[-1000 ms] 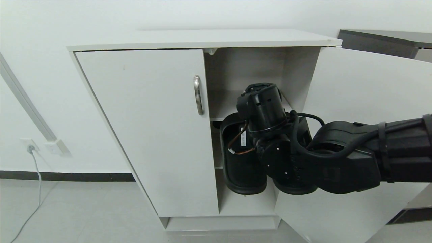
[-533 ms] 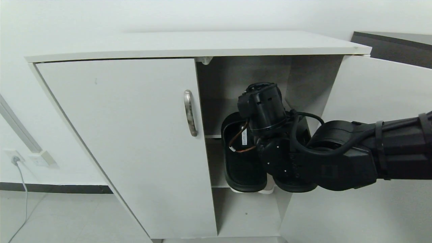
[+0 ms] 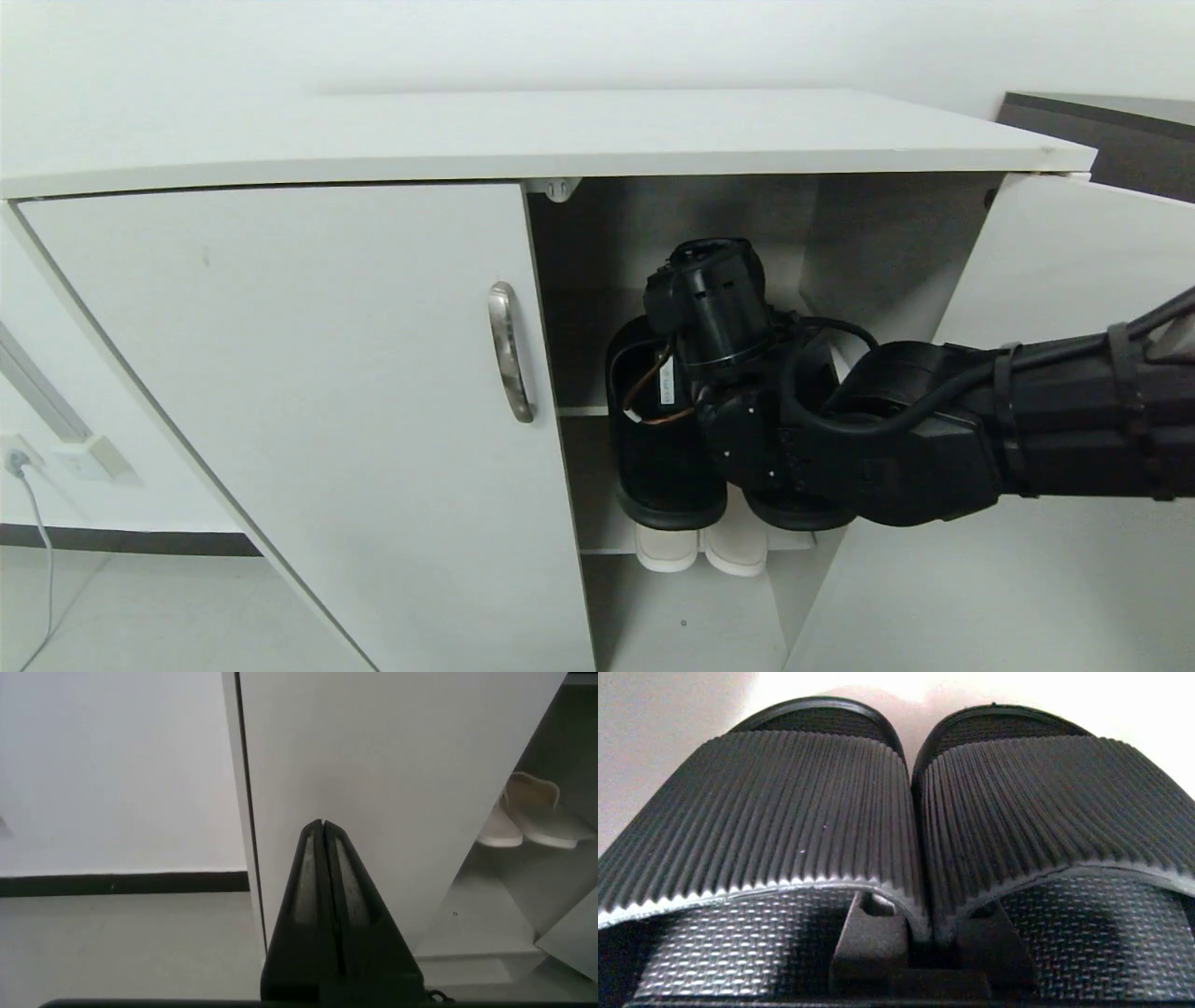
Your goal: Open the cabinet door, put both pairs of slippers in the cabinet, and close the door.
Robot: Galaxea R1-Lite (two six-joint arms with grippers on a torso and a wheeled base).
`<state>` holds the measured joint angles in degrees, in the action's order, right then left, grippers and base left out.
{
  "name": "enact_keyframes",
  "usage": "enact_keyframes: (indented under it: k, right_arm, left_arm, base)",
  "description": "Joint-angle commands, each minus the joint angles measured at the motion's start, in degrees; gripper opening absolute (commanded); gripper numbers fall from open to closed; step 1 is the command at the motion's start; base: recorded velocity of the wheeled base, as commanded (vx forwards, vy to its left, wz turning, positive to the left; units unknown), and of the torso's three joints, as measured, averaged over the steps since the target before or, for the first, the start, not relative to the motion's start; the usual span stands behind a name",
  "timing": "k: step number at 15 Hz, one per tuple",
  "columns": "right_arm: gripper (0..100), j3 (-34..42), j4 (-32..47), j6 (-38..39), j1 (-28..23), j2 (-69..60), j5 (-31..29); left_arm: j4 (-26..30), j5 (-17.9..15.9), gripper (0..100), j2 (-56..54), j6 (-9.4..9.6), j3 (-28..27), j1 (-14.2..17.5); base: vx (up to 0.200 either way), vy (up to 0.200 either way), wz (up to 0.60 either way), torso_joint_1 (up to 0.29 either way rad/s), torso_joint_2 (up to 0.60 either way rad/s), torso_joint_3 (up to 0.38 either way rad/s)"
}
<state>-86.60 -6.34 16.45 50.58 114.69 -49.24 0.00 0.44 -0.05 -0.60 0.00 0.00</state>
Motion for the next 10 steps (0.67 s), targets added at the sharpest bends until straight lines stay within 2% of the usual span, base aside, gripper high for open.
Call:
enact_keyframes:
  k: [1, 3, 10]
  right_arm:
    - [0, -2.3, -0.2, 0.0, -0.9, 1.3, 0.7]
    - [0, -5.1, 0.2, -0.3, -1.9, 2.4, 4.9]
    - [0, -15.1, 0.5, -5.2, -5.5, 8.4, 5.0]
  left_arm:
    - [0.0, 0.1, 0, 0.0, -0.11, 0.0, 0.0]
    - [0.0, 0.0, 0, 0.0, -0.02, 0.0, 0.0]
    - [0.0, 0.1, 0, 0.0, -0.28, 0.0, 0.0]
  base:
    - [0.0, 0.0, 0.0, 0.0, 0.0, 0.0]
    - [0.0, 0.0, 0.0, 0.0, 0.0, 0.0]
    - [0.0, 0.0, 0.0, 0.0, 0.0, 0.0]
